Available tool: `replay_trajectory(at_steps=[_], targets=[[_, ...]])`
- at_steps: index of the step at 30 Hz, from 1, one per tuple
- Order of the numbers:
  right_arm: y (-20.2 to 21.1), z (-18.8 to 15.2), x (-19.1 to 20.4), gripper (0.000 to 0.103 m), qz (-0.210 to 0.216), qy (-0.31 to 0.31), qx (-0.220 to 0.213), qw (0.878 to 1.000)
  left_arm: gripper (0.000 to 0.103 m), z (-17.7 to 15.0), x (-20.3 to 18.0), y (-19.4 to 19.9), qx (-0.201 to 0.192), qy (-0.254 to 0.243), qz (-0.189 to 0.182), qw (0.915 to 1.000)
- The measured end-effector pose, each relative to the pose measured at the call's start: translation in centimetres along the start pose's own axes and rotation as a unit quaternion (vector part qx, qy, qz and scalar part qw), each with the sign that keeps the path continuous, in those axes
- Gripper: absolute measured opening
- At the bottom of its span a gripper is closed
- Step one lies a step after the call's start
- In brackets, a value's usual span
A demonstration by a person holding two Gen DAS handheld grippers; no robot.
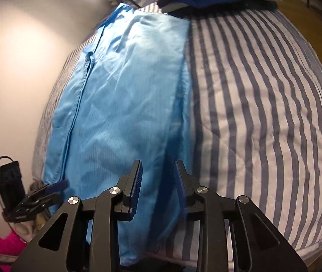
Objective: Fold large clothes
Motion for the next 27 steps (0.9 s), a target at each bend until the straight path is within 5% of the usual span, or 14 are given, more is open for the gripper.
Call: replay_trajectory(at_steps=[1, 5, 8, 10, 11, 15, 19, 20, 22, 23, 24, 27], targets=[[0.2, -0.4, -0.2, 0.027, 0.006, -0.007, 0.001, 1.000, 0.056, -0.3, -0.3, -0.5, 0.006, -0.005, 0.000, 1.0000], [0.5, -1.8, -0.2, 0.027, 0.022, -0.021, 0.011, 0.999, 0.004, -1.7, -1.3, -3.5, 0.039, -0.030, 0.013, 0.9987], [-0.3, -3.0, -0.1, 0.027, 0.031, -0.027, 0.024, 0.999, 0.001, -2.4, -1.9, -4.5, 0.046, -0.026, 0.009, 0.9986], [-0.8, -3.4, 0.4, 0.004, 0.040, -0.031, 0.026, 0.998, 0.001, -2.7, -2.8, -4.3, 0.046, -0.042, 0.005, 0.9981], [-0.9, -3.5, 0.6, 0.001, 0.040, -0.026, 0.026, 0.999, 0.001, -2.9, -3.3, -4.1, 0.044, -0.058, 0.007, 0.9973], [-0.6, -3.3, -0.5, 0.001, -0.023, 0.009, 0.024, 0.999, 0.001, -3.1, -3.7, -4.2, 0.047, -0.079, 0.015, 0.9957], [0.4, -2.9, -1.0, 0.001, -0.008, 0.009, 0.019, 1.000, 0.001, -3.1, -4.1, -4.0, 0.046, -0.099, 0.027, 0.9937], [0.8, -2.7, -0.9, 0.003, 0.001, 0.009, 0.016, 1.000, 0.001, -3.1, -4.0, -3.7, 0.044, -0.099, 0.030, 0.9936], [1.6, -1.8, -1.2, 0.022, 0.013, 0.000, -0.008, 1.000, 0.001, -2.8, -3.8, -2.7, 0.039, -0.096, 0.031, 0.9941], [1.9, -1.3, -1.5, 0.045, 0.021, -0.014, -0.021, 0.999, 0.001, -2.7, -3.8, -2.0, 0.031, -0.097, 0.033, 0.9942], [2.0, -0.8, -2.0, 0.055, 0.027, -0.029, -0.034, 0.999, 0.001, -2.5, -3.7, -1.3, 0.022, -0.100, 0.037, 0.9941], [1.2, -0.1, -2.9, 0.055, 0.049, -0.063, -0.050, 0.996, 0.001, -1.6, -4.0, -0.1, -0.004, -0.104, 0.031, 0.9941]])
Point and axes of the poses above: each gripper's, at about its wrist camera, not at the fingertips, and y roughly against the way its jaws point, x to its left, z to its top, the point moved 5 cm from there along -y, roughly the way its jaws point, and after that the axes turned 15 degrees about -x, right-handed, at the moved point
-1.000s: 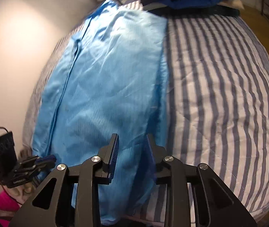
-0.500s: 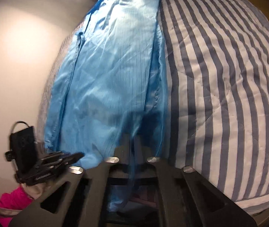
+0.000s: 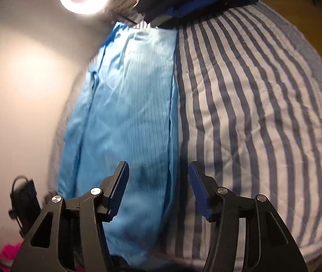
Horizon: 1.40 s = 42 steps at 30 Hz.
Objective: Fold large clothes
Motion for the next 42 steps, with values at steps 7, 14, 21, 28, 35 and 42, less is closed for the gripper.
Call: replay_trajectory(at_steps=[7, 14, 21, 28, 35, 42], targets=[[-3.3, -0.2, -1.2, 0.055, 0.020, -0.050, 0.021, 0.998, 0.001, 1.0, -3.8, -3.1, 0.005, -0.030, -0.040, 0.9987], [-5.1, -0.6, -0.4, 0.038, 0.058, -0.074, 0.026, 0.995, 0.001, -2.4, -7.3, -8.6, 0.053, -0.061, -0.066, 0.9945], [-6.7, -0.2, 0.8, 0.013, 0.039, -0.048, 0.022, 0.998, 0.001, -1.9, -7.9, -7.3, 0.054, -0.062, -0.075, 0.9938], [-6.5, -0.2, 0.4, 0.002, -0.045, -0.006, 0.009, 0.999, 0.001, -0.3, -6.6, -3.5, 0.014, -0.060, -0.065, 0.9960], [-5.3, 0.4, 3.1, 0.001, -0.096, 0.044, -0.013, 0.994, 0.001, 2.2, -1.7, 2.7, -0.047, -0.021, -0.030, 0.9982], [-4.3, 1.2, 10.5, 0.001, -0.137, 0.143, -0.045, 0.979, 0.001, 4.4, 4.8, 9.3, -0.124, 0.032, 0.016, 0.9916]])
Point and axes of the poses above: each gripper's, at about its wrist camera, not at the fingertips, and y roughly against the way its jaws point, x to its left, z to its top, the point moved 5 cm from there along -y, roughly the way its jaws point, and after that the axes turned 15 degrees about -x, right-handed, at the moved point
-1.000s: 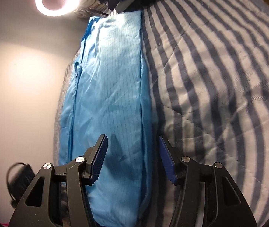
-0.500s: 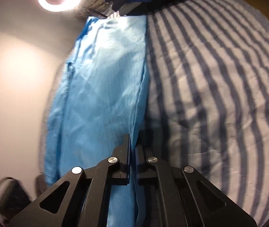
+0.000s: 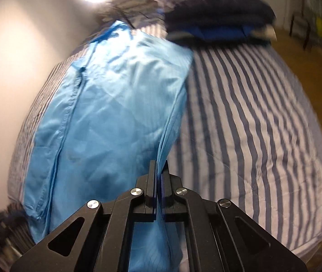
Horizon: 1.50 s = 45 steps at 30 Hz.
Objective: Fold large clothes
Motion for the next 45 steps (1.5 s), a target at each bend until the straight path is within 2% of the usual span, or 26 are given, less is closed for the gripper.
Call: replay_trajectory(at_steps=[4, 8, 11, 14, 19, 22, 25, 29, 32, 34, 36, 38, 40, 42, 45], targets=[[0.6, 0.8, 4.8, 0.001, 0.001, 0.073, -0.016, 0.997, 0.001, 1.7, 3.6, 2.7, -0.035, 0.029, 0.018, 0.9988], [-0.7, 0.9, 10.2, 0.001, 0.016, 0.133, -0.013, 0.991, 0.001, 2.7, 5.7, 4.3, -0.058, 0.054, 0.033, 0.9963], [-2.9, 0.0, 14.4, 0.001, 0.038, 0.162, 0.010, 0.986, 0.001, 2.8, 7.7, 5.4, -0.067, 0.076, 0.044, 0.9939], [-6.4, -1.9, 17.6, 0.001, 0.036, 0.199, 0.035, 0.979, 0.001, 2.5, 9.0, 6.4, -0.075, 0.095, 0.053, 0.9912], [-10.7, -5.3, 20.1, 0.002, 0.040, 0.197, 0.095, 0.975, 0.001, 2.2, 9.9, 7.9, -0.082, 0.102, 0.068, 0.9891], [-11.4, -5.8, 20.3, 0.006, 0.067, 0.194, 0.115, 0.972, 0.001, 2.1, 10.1, 8.5, -0.084, 0.102, 0.075, 0.9884], [-9.6, -4.4, 19.3, 0.012, 0.127, 0.136, 0.125, 0.975, 0.001, 2.0, 9.7, 8.7, -0.084, 0.099, 0.076, 0.9886], [-4.0, -1.2, 16.2, 0.021, 0.205, 0.059, 0.087, 0.973, 0.001, 1.8, 8.1, 8.2, -0.078, 0.078, 0.071, 0.9914], [-0.3, -0.1, 12.3, 0.022, 0.209, 0.026, 0.043, 0.977, 0.001, 1.4, 6.9, 7.6, -0.069, 0.067, 0.060, 0.9935], [0.8, -0.6, 9.3, 0.022, 0.181, 0.006, 0.028, 0.983, 0.001, 1.1, 6.3, 7.1, -0.062, 0.069, 0.053, 0.9943], [0.4, -2.8, 6.4, 0.022, 0.134, 0.005, 0.034, 0.990, 0.001, 0.8, 5.9, 6.8, -0.056, 0.075, 0.047, 0.9945], [-0.4, -5.0, 5.3, 0.022, 0.130, -0.020, 0.054, 0.990, 0.001, 0.8, 5.4, 6.8, -0.054, 0.078, 0.039, 0.9948], [-0.8, -6.5, 5.6, 0.022, 0.140, -0.031, 0.058, 0.988, 0.001, 1.0, 5.0, 7.3, -0.056, 0.073, 0.037, 0.9950], [-0.8, -7.6, 7.5, 0.022, 0.157, -0.018, 0.062, 0.986, 0.001, 1.4, 4.8, 7.9, -0.061, 0.071, 0.036, 0.9950], [-1.4, -10.3, 12.2, 0.022, 0.179, 0.034, 0.093, 0.979, 0.001, 2.1, 4.8, 9.2, -0.074, 0.072, 0.034, 0.9941]])
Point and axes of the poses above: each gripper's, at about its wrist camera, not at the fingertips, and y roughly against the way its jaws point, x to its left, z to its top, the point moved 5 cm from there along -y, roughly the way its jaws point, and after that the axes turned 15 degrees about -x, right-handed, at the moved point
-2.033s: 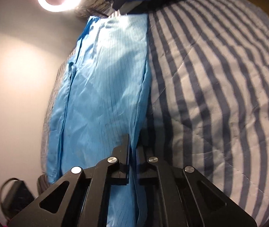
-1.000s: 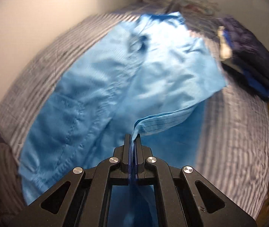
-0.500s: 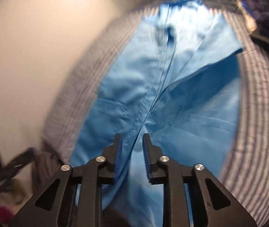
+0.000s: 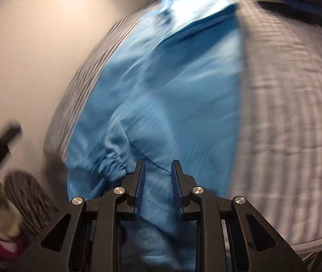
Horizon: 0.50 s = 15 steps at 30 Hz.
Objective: Fold large clothes
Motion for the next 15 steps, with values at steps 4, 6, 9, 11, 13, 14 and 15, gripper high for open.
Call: replay_trajectory(at_steps=[4, 6, 9, 11, 13, 14, 15], targets=[[-1.7, -1.3, 2.9, 0.022, -0.012, 0.047, 0.039, 0.998, 0.001, 1.0, -0.1, 1.5, -0.011, -0.001, -0.005, 0.9999], [-0.5, -0.5, 2.9, 0.022, -0.001, 0.022, 0.028, 0.999, 0.001, 1.5, -0.3, 2.0, -0.011, -0.007, -0.009, 0.9999], [3.3, 1.7, 2.6, 0.022, 0.001, 0.001, -0.017, 1.000, 0.001, 2.0, -1.1, 2.0, -0.003, -0.012, -0.019, 0.9998], [5.7, 2.7, 2.3, 0.022, -0.014, 0.007, -0.043, 0.999, 0.001, 2.4, -2.2, 1.8, 0.004, -0.017, -0.031, 0.9994], [8.1, 4.3, 1.7, 0.022, -0.029, 0.004, -0.075, 0.997, 0.001, 2.7, -3.5, 1.5, 0.010, -0.029, -0.043, 0.9986], [9.3, 5.1, 1.7, 0.022, -0.036, -0.004, -0.091, 0.995, 0.001, 2.8, -4.3, 1.2, 0.014, -0.036, -0.049, 0.9980], [10.5, 6.1, 1.4, 0.022, -0.040, -0.017, -0.107, 0.993, 0.001, 2.8, -5.0, 1.0, 0.018, -0.042, -0.054, 0.9975]])
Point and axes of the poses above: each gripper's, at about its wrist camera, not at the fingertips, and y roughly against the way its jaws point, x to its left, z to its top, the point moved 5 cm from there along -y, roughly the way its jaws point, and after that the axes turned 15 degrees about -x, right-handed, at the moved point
